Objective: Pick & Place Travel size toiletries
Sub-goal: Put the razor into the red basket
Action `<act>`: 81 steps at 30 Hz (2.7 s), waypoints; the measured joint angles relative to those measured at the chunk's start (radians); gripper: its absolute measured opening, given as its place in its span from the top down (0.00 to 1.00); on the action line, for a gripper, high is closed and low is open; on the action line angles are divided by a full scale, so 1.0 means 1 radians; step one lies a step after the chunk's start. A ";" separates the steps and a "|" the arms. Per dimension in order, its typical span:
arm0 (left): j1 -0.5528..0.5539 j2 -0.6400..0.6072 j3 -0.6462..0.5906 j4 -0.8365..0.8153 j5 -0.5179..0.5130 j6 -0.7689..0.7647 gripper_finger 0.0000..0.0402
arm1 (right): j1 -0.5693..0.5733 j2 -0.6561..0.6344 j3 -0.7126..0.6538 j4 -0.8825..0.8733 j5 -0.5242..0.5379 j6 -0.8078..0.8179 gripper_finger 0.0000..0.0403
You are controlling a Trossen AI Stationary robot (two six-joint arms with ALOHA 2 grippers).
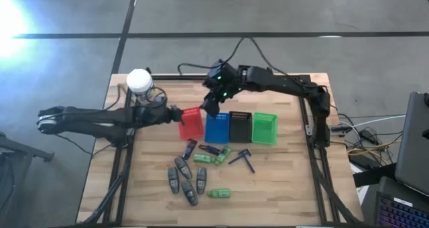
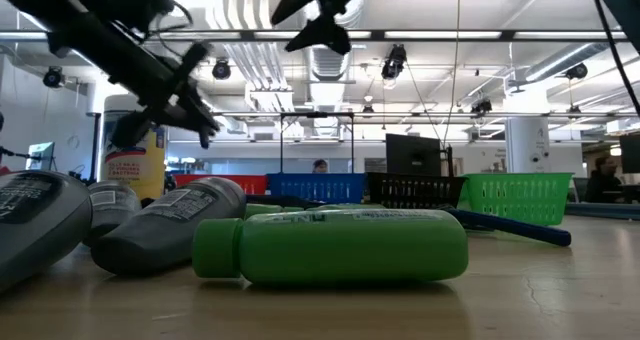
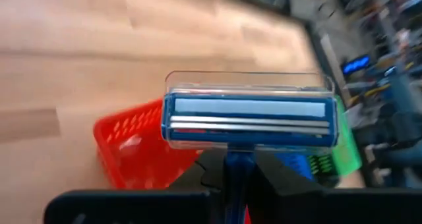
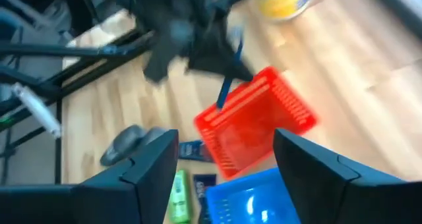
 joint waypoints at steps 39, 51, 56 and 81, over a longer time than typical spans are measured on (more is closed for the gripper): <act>0.031 0.082 0.378 -0.275 0.139 0.582 0.66 | 0.298 -0.512 -1.039 0.232 0.145 0.652 0.49; 0.031 -0.016 0.330 -0.241 0.319 0.718 0.66 | 0.585 -0.396 -1.019 0.222 0.245 1.012 0.49; 0.031 -0.018 0.330 -0.235 0.371 0.754 0.66 | 0.581 -0.273 -0.944 0.123 0.239 1.004 0.49; 0.031 -0.021 0.329 -0.233 0.410 0.786 0.66 | 0.572 -0.111 -0.927 0.116 0.193 0.906 0.94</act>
